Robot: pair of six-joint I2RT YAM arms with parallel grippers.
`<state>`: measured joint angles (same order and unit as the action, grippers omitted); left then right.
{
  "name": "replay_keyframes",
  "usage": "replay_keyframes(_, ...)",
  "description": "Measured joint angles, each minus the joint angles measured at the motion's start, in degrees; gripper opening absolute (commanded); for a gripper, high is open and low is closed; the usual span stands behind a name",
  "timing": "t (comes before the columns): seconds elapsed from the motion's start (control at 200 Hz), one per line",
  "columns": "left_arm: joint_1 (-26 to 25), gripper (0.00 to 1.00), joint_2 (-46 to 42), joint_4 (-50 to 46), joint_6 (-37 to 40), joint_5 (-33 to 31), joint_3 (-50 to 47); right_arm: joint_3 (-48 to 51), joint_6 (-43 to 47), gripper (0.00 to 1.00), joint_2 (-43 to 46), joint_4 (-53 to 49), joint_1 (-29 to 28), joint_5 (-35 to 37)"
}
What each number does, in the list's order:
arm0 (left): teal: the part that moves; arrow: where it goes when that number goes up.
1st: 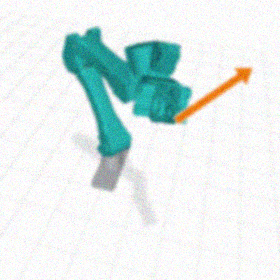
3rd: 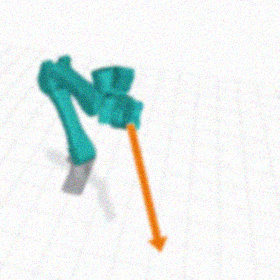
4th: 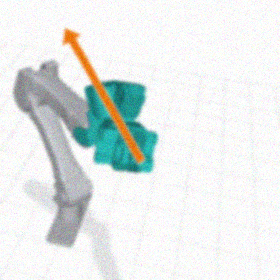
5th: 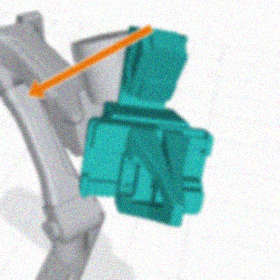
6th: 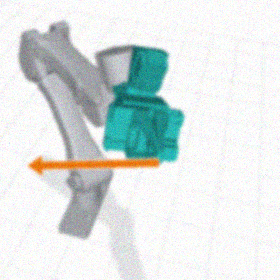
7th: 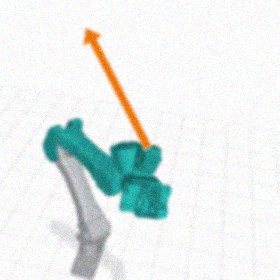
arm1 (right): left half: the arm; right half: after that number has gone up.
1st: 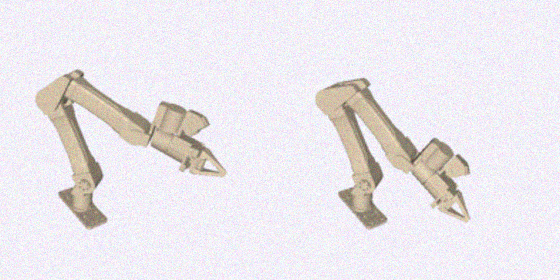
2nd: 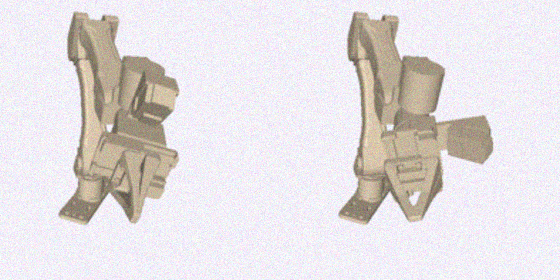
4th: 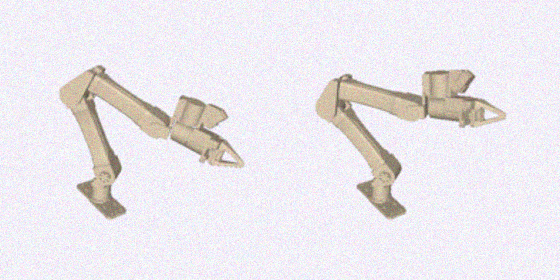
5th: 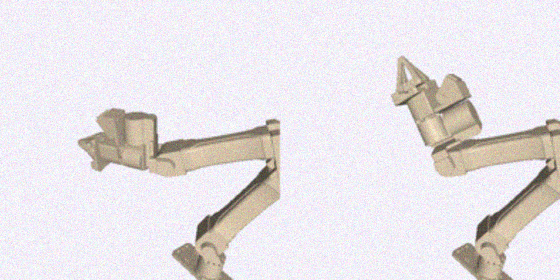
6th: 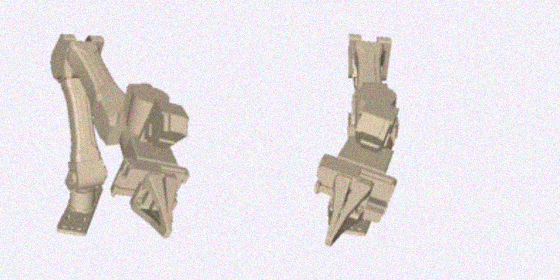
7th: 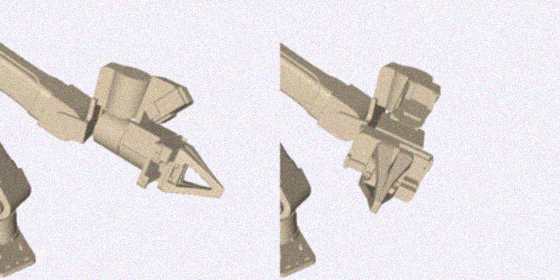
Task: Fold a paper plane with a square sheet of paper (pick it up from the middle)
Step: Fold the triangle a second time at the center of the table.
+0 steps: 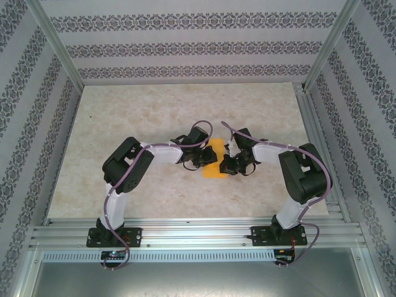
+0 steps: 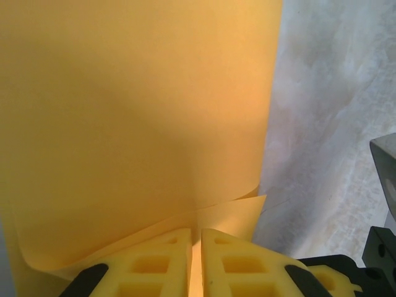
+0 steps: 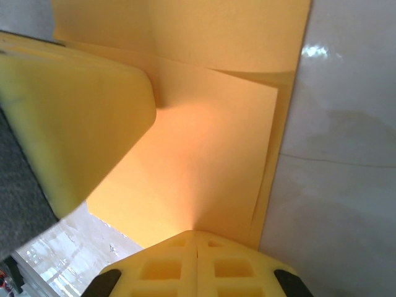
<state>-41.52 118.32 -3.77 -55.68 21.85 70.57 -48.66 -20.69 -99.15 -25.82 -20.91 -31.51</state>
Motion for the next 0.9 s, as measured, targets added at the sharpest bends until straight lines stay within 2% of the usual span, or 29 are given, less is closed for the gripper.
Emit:
replay_keyframes(0.18, 1.29, 0.16, -0.57, 4.04, 0.81, 0.87, -2.45, -0.04, 0.87, 0.01, -0.02, -0.09, 0.0, 0.04)
replay_keyframes(0.754, 9.94, 0.21, -1.88, 5.53, 4.85, -0.79, -2.91, -0.04, 1.16, 0.03, 0.0, -0.02, 0.04, -0.09)
replay_keyframes(0.899, 9.29, 0.2, -5.33, 5.9, 4.13, 0.37, -3.04, -0.04, 1.29, 0.06, 0.0, -0.02, 0.04, -0.11)
